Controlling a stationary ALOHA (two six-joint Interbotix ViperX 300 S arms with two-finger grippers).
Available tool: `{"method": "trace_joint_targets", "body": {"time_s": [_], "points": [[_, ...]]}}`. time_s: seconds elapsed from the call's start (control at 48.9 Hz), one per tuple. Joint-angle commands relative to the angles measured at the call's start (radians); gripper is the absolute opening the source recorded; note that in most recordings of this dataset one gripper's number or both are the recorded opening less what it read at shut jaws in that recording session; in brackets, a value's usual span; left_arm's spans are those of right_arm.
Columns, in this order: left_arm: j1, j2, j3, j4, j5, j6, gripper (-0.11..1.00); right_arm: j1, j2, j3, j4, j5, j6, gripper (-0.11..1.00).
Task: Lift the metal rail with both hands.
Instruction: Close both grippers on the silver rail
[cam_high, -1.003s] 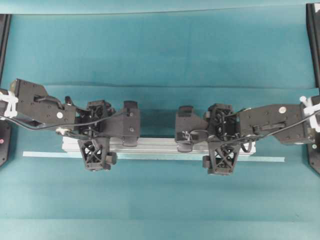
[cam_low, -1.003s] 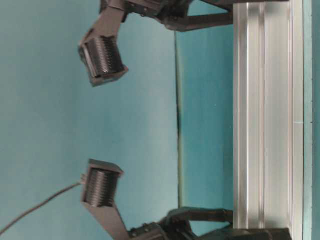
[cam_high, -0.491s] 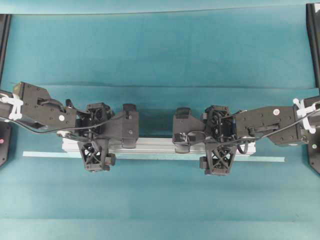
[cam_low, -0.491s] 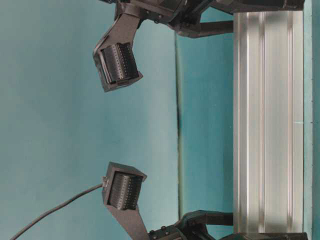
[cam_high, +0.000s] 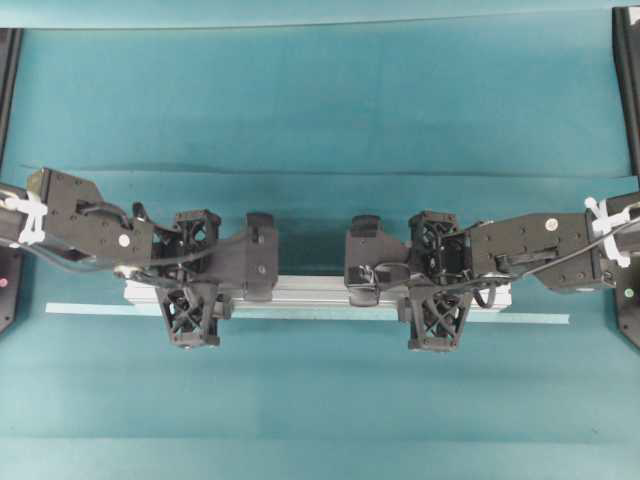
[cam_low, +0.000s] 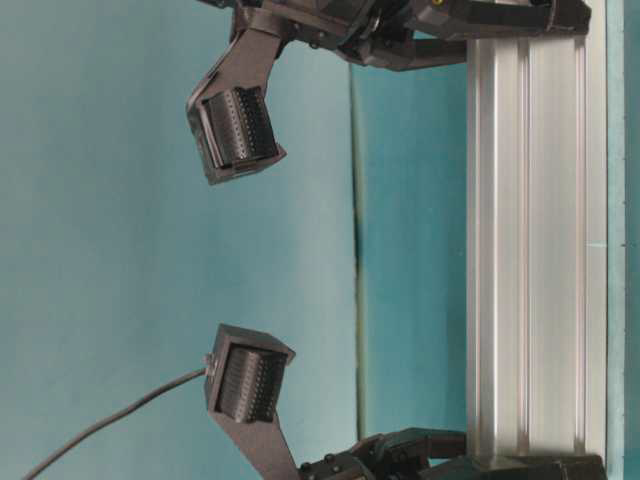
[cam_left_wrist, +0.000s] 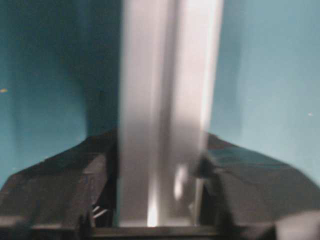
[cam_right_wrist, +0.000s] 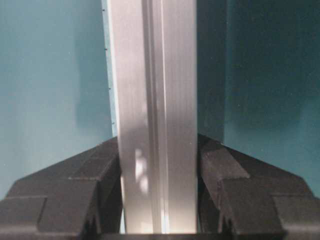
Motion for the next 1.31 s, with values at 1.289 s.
{"method": "trace_joint_targets", "body": {"time_s": [1.289], "points": [[0.009, -0.232, -0.137, 0.003, 0.235, -0.002, 0.36, -0.04, -0.164, -0.204, 0.017, 0.357, 0.0, 0.38]]}}
